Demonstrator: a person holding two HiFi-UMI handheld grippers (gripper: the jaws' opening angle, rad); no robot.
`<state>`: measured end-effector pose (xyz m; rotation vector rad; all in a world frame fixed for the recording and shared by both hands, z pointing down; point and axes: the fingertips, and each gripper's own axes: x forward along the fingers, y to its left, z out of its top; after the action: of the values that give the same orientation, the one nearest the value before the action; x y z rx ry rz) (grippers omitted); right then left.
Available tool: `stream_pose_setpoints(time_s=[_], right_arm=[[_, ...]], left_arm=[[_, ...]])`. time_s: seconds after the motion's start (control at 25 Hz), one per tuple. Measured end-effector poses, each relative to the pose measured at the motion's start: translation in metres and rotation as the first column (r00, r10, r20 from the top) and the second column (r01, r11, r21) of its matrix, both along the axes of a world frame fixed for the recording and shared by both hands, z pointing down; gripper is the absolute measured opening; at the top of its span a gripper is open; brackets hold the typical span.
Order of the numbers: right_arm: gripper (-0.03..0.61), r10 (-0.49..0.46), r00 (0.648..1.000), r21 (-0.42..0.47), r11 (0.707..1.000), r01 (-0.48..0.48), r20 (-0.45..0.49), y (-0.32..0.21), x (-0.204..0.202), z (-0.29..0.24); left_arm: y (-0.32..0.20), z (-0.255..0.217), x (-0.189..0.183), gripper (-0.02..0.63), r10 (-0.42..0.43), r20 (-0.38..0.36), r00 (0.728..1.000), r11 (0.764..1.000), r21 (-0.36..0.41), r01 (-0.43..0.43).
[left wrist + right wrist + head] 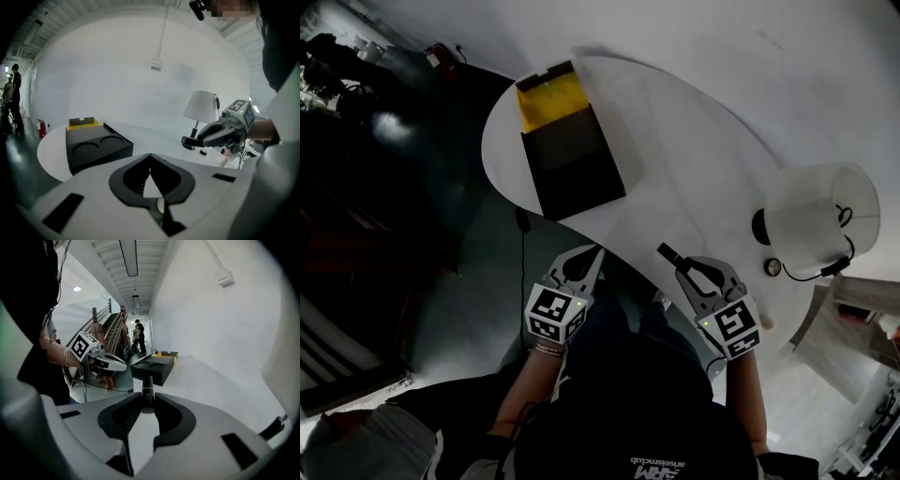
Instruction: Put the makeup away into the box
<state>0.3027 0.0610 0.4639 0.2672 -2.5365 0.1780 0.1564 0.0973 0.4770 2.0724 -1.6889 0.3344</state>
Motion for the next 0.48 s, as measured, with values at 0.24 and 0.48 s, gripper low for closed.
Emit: stream_pose_setpoints(time_s=[0.24, 0.48], right_arm=[[0.101, -0.026, 0.999, 0.039, 0.999, 0.025, 0.025, -0.002, -0.052, -0.020], [0.101, -0.041, 0.998, 0.061, 0.997, 0.039, 0.042, -0.010, -0.110, -0.034]], left_arm=[[0.010, -0.006, -0.053, 0.017, -0.047, 0.000, 0.999, 0.999, 0.024, 0.047], [0.019, -0.015, -0.113, 0.017, -0.101, -0.003, 0.995, 0.994, 0.046, 0.101]])
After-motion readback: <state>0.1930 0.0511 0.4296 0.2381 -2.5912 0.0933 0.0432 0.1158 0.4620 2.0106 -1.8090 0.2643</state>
